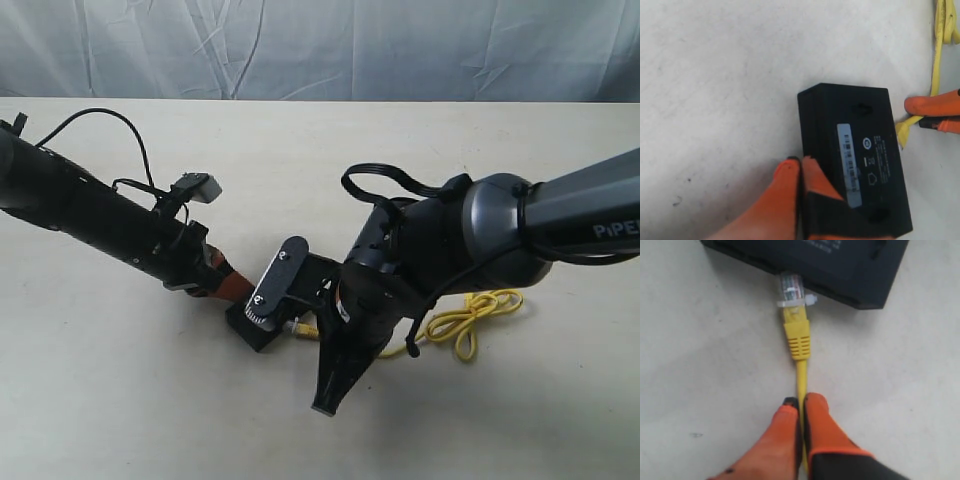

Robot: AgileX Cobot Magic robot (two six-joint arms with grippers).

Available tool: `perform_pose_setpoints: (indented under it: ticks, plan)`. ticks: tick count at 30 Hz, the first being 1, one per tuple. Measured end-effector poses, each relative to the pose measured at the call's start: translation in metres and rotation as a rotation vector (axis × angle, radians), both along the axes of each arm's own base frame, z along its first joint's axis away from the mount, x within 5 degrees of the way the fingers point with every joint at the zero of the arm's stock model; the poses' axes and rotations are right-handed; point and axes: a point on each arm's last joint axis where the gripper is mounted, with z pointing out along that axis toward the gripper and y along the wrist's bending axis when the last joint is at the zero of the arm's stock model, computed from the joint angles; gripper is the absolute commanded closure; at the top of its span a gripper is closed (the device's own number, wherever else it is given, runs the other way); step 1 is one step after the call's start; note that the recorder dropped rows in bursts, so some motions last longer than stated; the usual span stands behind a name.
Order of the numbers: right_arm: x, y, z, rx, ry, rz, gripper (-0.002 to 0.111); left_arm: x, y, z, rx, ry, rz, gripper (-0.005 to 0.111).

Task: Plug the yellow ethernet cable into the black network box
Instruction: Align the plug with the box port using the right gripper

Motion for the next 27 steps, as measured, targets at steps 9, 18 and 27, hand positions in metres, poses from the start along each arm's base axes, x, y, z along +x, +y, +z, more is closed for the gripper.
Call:
perform_pose_setpoints:
  ticks: [9, 18, 27]
  plan:
    - [0.0003, -0.0001, 0.0001, 0.016, 0.006, -0.064, 0.109, 0.0001, 0.0001, -0.0001, 0.001, -0.001, 0.001, 0.107]
    - [-0.0004, -0.0016, -0.0003, 0.019, 0.024, -0.137, 0.109, 0.0001, 0.0001, -0.0001, 0.001, -0.001, 0.001, 0.107]
    - [-0.0005, -0.0019, -0.0004, 0.018, 0.025, -0.144, 0.109, 0.0001, 0.0001, -0.0001, 0.001, -0.001, 0.001, 0.107]
